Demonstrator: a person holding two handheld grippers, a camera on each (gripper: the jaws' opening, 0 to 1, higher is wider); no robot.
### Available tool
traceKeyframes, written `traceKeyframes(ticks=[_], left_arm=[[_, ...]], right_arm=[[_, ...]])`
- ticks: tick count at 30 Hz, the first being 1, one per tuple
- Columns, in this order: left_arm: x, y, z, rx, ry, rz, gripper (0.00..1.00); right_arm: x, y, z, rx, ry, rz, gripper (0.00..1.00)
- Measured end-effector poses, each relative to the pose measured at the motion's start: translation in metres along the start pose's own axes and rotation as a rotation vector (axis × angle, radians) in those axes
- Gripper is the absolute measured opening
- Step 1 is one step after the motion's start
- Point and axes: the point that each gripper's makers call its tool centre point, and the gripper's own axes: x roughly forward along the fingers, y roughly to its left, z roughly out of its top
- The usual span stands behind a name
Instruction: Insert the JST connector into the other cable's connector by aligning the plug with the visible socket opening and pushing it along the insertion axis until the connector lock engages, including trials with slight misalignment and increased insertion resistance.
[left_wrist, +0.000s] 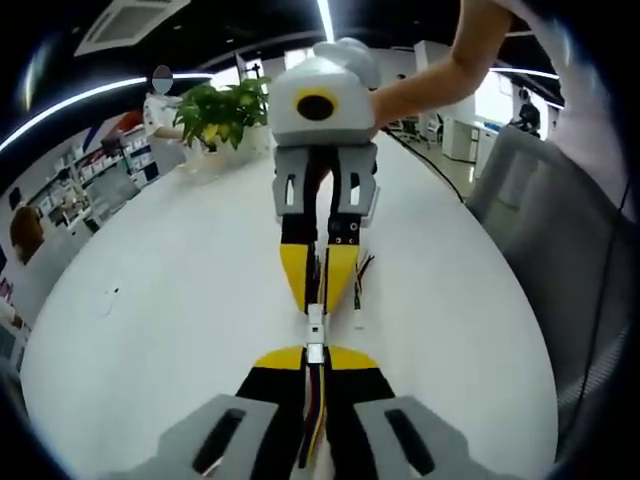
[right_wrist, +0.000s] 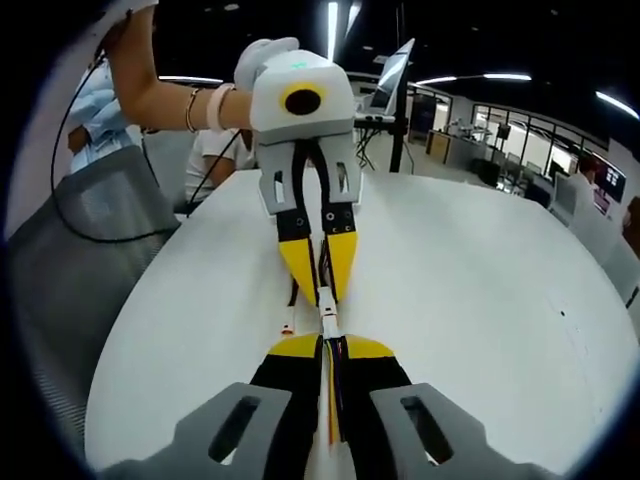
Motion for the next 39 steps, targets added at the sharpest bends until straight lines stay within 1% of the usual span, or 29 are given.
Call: traceKeyframes(ticks=[4,5,6,7,10,12,20,29,32,36,39], left_arm=[[0.0,0.0,0.0,-0.004,0.004,-0.003,0.0],[0.001,-0.001,0.0,-0.02,0.002,-0.008,0.0],[0.001,-0.001,0.003,-0.044,-0.013,-0.011,0.0],[0.001,-0.001,0.004,-0.05,-0.017,-0.014,0.0],[0.002,-0.001,0.004,-0.027,-0.003,-0.015,0.0],[0.002,-0.001,0.004,-0.026,0.0,-0.014,0.0],[0.0,0.001,0.005,-0.035,-0.012,-0.004,0.0],[0.0,0.001,0.012,-0.027,-0.034,0.0,0.0],[0.0,0.0,0.012,-0.029,-0.03,-0.005,0.0],[0.0,-0.001,0.012,-0.007,-0.023,-0.008,0.0],[0.0,-0.001,0.013,-0.01,-0.022,-0.009,0.0]], right_arm=[[0.0,0.0,0.0,-0.023,0.01,0.003,0.03],[0.0,0.0,0.0,-0.022,0.011,0.005,0.03],[0.0,0.001,0.0,-0.023,0.009,0.007,0.03],[0.001,0.002,0.001,-0.025,0.007,0.01,0.03],[0.003,0.002,0.002,-0.041,0.016,0.011,0.03],[0.004,0.001,0.002,-0.039,0.014,0.011,0.03],[0.003,-0.001,0.004,-0.033,0.003,0.005,0.03],[-0.002,-0.003,0.006,-0.024,-0.011,-0.002,0.03],[-0.002,-0.002,0.005,-0.021,-0.008,0.002,0.03],[-0.002,-0.001,0.005,-0.02,-0.007,0.008,0.02],[-0.002,-0.001,0.006,-0.012,-0.015,0.01,0.02]])
